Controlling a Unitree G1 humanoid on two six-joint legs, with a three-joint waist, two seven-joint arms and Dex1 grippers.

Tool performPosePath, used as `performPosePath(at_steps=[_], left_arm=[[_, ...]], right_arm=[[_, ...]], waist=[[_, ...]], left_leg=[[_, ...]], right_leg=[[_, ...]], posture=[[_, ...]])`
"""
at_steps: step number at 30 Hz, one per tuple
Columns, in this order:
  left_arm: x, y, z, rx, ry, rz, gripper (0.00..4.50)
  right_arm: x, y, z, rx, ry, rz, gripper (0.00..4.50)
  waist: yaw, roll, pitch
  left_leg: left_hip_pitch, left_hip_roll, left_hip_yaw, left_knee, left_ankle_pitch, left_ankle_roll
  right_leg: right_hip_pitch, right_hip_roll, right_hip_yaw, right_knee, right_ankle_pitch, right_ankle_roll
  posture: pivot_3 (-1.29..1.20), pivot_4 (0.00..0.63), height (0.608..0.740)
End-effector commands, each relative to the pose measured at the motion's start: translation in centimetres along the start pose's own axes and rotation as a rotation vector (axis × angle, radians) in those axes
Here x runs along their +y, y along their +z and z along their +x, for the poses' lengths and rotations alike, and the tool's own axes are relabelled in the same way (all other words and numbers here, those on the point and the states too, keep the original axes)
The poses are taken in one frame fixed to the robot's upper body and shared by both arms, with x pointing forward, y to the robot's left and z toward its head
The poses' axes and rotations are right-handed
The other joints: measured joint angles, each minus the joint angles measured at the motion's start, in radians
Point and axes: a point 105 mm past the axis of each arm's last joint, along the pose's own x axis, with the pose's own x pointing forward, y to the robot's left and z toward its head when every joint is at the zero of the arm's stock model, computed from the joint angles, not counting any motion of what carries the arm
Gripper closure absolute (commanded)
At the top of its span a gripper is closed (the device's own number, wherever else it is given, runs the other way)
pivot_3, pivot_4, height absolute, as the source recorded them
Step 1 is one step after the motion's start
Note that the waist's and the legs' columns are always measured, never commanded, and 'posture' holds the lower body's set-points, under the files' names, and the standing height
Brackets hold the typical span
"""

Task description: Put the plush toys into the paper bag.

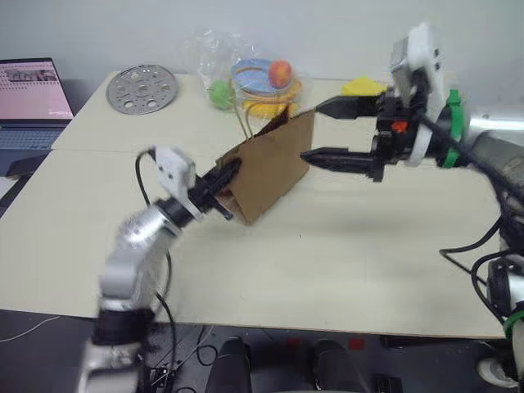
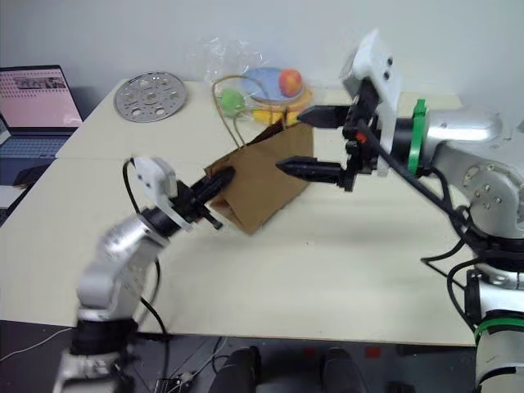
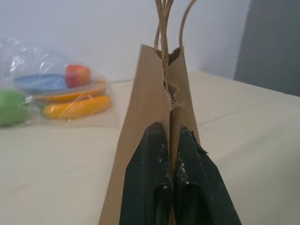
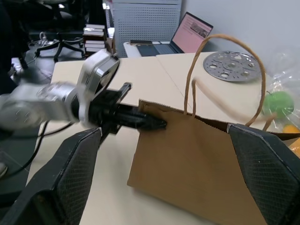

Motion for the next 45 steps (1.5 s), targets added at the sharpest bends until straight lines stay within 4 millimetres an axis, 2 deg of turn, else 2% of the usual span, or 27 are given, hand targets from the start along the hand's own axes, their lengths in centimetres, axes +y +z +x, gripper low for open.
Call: performPosePath(at_steps=[1, 4, 7, 14, 16, 20, 23, 27, 33, 36, 39, 41, 45], left_arm=[[-1.6, 1.4, -0.2, 0.033, -0.362, -0.063, 4.48], [-2.4, 1.9, -0.3, 0.076, -0.595, -0.107, 4.48], [-2.7, 0.6, 0.2, 0.110, -0.706, -0.085, 4.48], [-2.9, -2.2, 1.4, 0.096, -0.736, -0.068, 4.48], [-3.2, -2.5, 1.4, 0.085, -0.742, -0.045, 4.48], [-3.1, -2.4, 1.6, 0.067, -0.729, -0.041, 4.48], [-3.3, -2.9, 1.0, 0.096, -0.744, -0.031, 3.85], [-3.0, -2.8, 0.8, 0.105, -0.733, -0.026, 2.69], [-1.1, 0.7, 0.2, 0.106, -0.687, 0.017, 0.93], [-0.5, 3.2, -1.2, 0.132, -0.653, 0.033, 0.05], [0.0, 5.2, -2.9, 0.172, -0.594, 0.022, 0.01], [1.1, 6.7, -3.8, 0.218, -0.466, 0.056, 0.01], [2.8, 8.9, -4.4, 0.297, -0.311, 0.139, 0.01]], right_arm=[[-0.5, 3.1, -1.4, -0.051, 0.036, -0.059, 0.00], [-0.7, 4.5, -2.4, -0.043, 0.074, -0.055, 0.00], [-0.7, 4.3, -3.3, 0.019, 0.094, -0.057, 0.00], [-0.8, 2.5, -4.4, 0.107, 0.100, 0.000, 0.00], [-0.4, 1.7, -4.6, 0.144, 0.113, -0.002, 0.00], [-0.3, 1.6, -4.5, 0.139, 0.111, 0.007, 0.00], [-0.3, 1.4, -4.5, 0.140, 0.111, 0.007, 0.00], [-0.7, 1.2, -4.5, 0.138, 0.101, 0.006, 0.00], [-1.0, 1.0, -4.3, 0.124, 0.106, 0.002, 0.00], [-1.5, 0.9, -4.6, 0.121, 0.101, -0.001, 0.00], [-1.8, 0.7, -5.2, 0.126, 0.099, -0.001, 0.00], [-2.0, -0.1, -5.9, 0.147, 0.096, 0.004, 0.00], [-2.7, -1.6, -7.2, 0.192, 0.076, 0.010, 0.00]], waist=[[-0.002, 0.000, 0.000], [-0.001, 0.001, 0.000], [0.001, 0.001, 0.000], [-0.007, 0.001, 0.000], [-0.008, 0.001, 0.000], [-0.007, 0.001, 0.000], [-0.008, 0.001, 0.000], [-0.008, 0.001, 0.000], [-0.011, 0.001, 0.000], [-0.018, 0.001, 0.001], [-0.024, 0.001, 0.001], [-0.025, 0.001, 0.001], [-0.020, 0.001, 0.001]], left_leg=[[0.000, 0.000, 0.000, 0.000, 0.000, 0.000], [0.000, 0.000, 0.000, -0.003, 0.000, 0.000], [-0.001, 0.000, -0.001, -0.007, 0.000, 0.000], [-0.002, 0.001, 0.000, -0.010, 0.000, 0.000], [-0.002, 0.001, 0.000, -0.010, 0.000, 0.000], [-0.002, 0.001, 0.001, -0.010, 0.000, 0.000], [-0.002, 0.001, 0.001, -0.010, 0.000, 0.000], [-0.002, 0.001, 0.000, -0.010, 0.000, 0.000], [-0.002, 0.001, 0.000, -0.010, 0.000, 0.000], [-0.002, 0.001, 0.000, -0.010, 0.000, 0.000], [-0.002, 0.001, 0.000, -0.010, 0.000, 0.000], [-0.002, 0.001, 0.000, -0.010, 0.000, 0.000], [-0.002, 0.001, 0.000, -0.010, 0.000, 0.000]], right_leg=[[0.000, 0.000, 0.000, -0.001, 0.000, 0.000], [-0.001, 0.000, 0.000, -0.002, 0.000, 0.000], [-0.001, 0.000, -0.002, -0.006, 0.000, 0.000], [-0.004, 0.000, -0.001, -0.007, 0.000, 0.000], [-0.004, 0.000, -0.002, -0.006, 0.000, 0.000], [-0.004, 0.000, -0.001, -0.006, 0.000, 0.000], [-0.004, 0.000, -0.001, -0.006, 0.000, 0.000], [-0.004, 0.000, -0.001, -0.006, 0.000, 0.000], [-0.004, 0.000, -0.001, -0.005, 0.000, 0.000], [-0.004, 0.000, -0.001, -0.005, 0.000, 0.000], [-0.004, 0.000, -0.001, -0.005, 0.000, 0.000], [-0.004, 0.000, -0.001, -0.005, 0.000, 0.000], [-0.004, 0.000, -0.001, -0.005, 0.000, 0.000]], posture=[[0.00, 0.150, 0.740], [0.00, 0.150, 0.740], [0.00, 0.150, 0.740], [0.00, 0.150, 0.740], [0.00, 0.150, 0.740], [0.00, 0.150, 0.740], [0.00, 0.150, 0.740], [0.00, 0.150, 0.740], [0.00, 0.150, 0.740], [0.00, 0.150, 0.740], [0.00, 0.150, 0.740], [0.00, 0.150, 0.740], [0.00, 0.150, 0.740]])
